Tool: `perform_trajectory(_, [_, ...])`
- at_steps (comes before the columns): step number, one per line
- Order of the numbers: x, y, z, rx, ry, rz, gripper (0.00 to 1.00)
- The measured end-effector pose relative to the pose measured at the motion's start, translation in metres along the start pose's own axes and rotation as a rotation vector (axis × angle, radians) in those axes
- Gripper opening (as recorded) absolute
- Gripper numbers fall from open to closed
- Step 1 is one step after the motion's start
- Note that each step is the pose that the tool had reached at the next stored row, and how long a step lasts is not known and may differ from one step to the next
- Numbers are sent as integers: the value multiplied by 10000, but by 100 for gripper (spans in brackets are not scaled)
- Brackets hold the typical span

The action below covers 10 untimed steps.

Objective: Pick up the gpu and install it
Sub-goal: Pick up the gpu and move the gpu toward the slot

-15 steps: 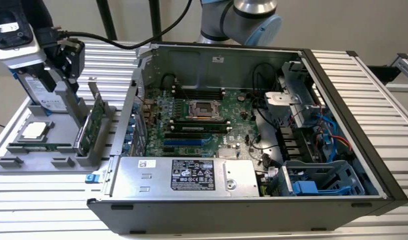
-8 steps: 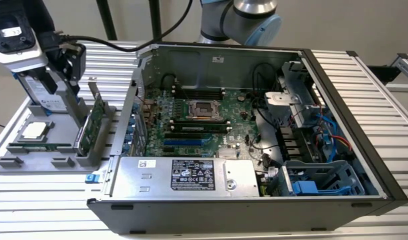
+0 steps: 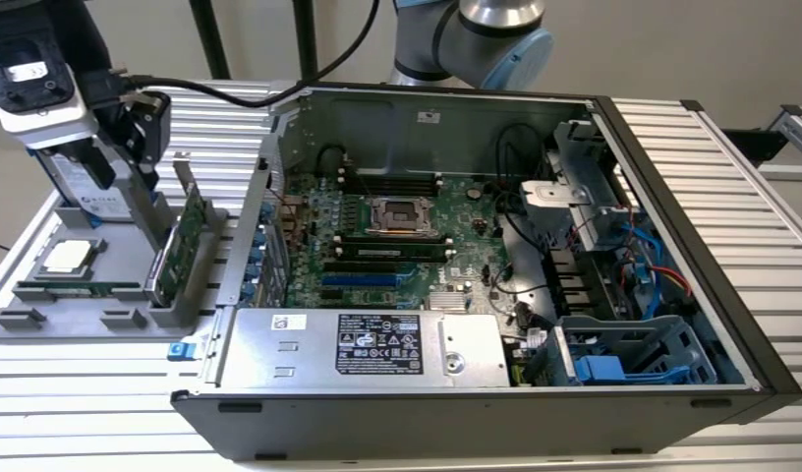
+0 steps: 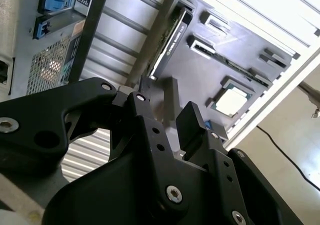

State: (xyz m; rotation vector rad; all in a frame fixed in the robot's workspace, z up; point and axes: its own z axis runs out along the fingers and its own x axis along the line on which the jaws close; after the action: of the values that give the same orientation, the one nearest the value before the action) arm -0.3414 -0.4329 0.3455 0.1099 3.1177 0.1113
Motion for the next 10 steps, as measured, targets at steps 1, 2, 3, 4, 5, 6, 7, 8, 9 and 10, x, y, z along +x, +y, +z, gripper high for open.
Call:
perform_trajectory(1, [0,0,6,0,1,0,100])
perform_trajectory(2, [0,-1,13,0,0,0,100])
perform_trajectory(3, [0,-1,19,0,1,0,100])
perform_trajectory(4, [1,-2,25,0,0,0,100])
perform_trajectory(5, [1,-2,32,0,1,1,100])
perform_trajectory(6, [1,-3,38,0,0,0,100])
perform_trajectory(7, [1,-3,44,0,0,0,100])
perform_trajectory(8, [1,-4,51,0,1,0,100])
perform_trajectory(9, [1,-4,57,0,0,1,100])
perform_trajectory(10, [1,-5,63,0,1,0,100])
